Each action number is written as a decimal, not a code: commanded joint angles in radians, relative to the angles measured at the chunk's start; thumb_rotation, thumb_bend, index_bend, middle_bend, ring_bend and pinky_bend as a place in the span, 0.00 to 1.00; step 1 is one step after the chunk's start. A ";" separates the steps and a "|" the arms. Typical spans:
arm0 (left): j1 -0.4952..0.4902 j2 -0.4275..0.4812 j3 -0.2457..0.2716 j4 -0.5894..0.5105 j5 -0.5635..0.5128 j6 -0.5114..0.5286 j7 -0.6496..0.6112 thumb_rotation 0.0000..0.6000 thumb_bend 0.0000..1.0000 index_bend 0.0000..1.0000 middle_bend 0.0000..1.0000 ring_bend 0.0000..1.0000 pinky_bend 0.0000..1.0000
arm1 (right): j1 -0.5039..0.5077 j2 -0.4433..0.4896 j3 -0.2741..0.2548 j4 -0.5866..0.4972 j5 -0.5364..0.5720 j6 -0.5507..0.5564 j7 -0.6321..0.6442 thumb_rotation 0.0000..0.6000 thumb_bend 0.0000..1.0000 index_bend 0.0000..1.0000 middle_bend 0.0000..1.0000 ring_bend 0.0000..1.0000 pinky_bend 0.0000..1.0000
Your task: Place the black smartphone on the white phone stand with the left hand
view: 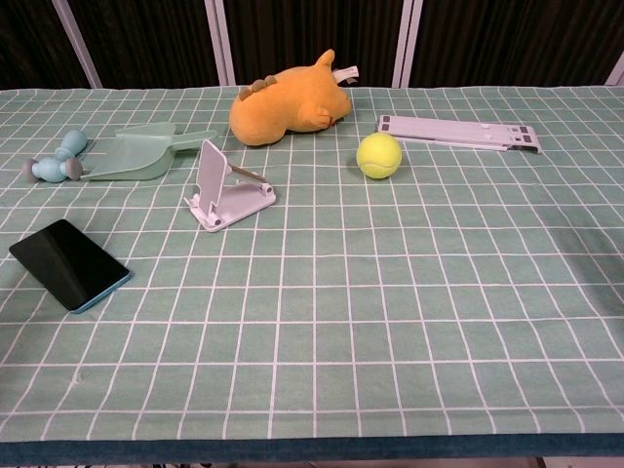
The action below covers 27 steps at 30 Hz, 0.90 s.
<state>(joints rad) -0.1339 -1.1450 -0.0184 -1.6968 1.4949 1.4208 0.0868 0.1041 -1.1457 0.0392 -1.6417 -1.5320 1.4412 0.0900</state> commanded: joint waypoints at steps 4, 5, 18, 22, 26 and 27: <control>-0.002 -0.001 0.000 0.001 -0.002 -0.004 0.002 1.00 0.11 0.00 0.00 0.00 0.00 | 0.001 -0.001 0.001 0.000 0.003 -0.003 0.001 1.00 0.16 0.00 0.00 0.00 0.19; -0.002 -0.001 0.000 0.002 -0.002 -0.004 0.003 1.00 0.11 0.00 0.00 0.00 0.00 | 0.002 -0.001 0.001 0.001 0.004 -0.003 0.001 1.00 0.16 0.00 0.00 0.00 0.19; -0.011 -0.001 0.002 0.001 -0.002 -0.021 0.025 1.00 0.11 0.00 0.00 0.00 0.00 | 0.002 -0.004 0.003 -0.001 0.006 -0.004 -0.001 1.00 0.16 0.00 0.00 0.00 0.19; -0.040 0.010 0.011 -0.002 0.021 -0.063 0.098 1.00 0.11 0.00 0.00 0.00 0.00 | 0.004 -0.004 0.005 -0.003 0.011 -0.009 0.003 1.00 0.16 0.00 0.00 0.00 0.19; -0.094 0.037 0.022 -0.002 0.044 -0.147 0.197 1.00 0.11 0.00 0.00 0.00 0.00 | 0.005 -0.003 0.004 -0.002 0.013 -0.012 0.006 1.00 0.16 0.00 0.00 0.00 0.19; -0.104 0.040 0.022 -0.001 0.044 -0.164 0.211 1.00 0.11 0.00 0.00 0.00 0.00 | 0.005 -0.003 0.005 -0.002 0.012 -0.012 0.007 1.00 0.16 0.00 0.00 0.00 0.19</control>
<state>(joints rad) -0.2037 -1.1217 -0.0034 -1.6986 1.5250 1.3043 0.2509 0.1092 -1.1489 0.0437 -1.6436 -1.5196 1.4293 0.0972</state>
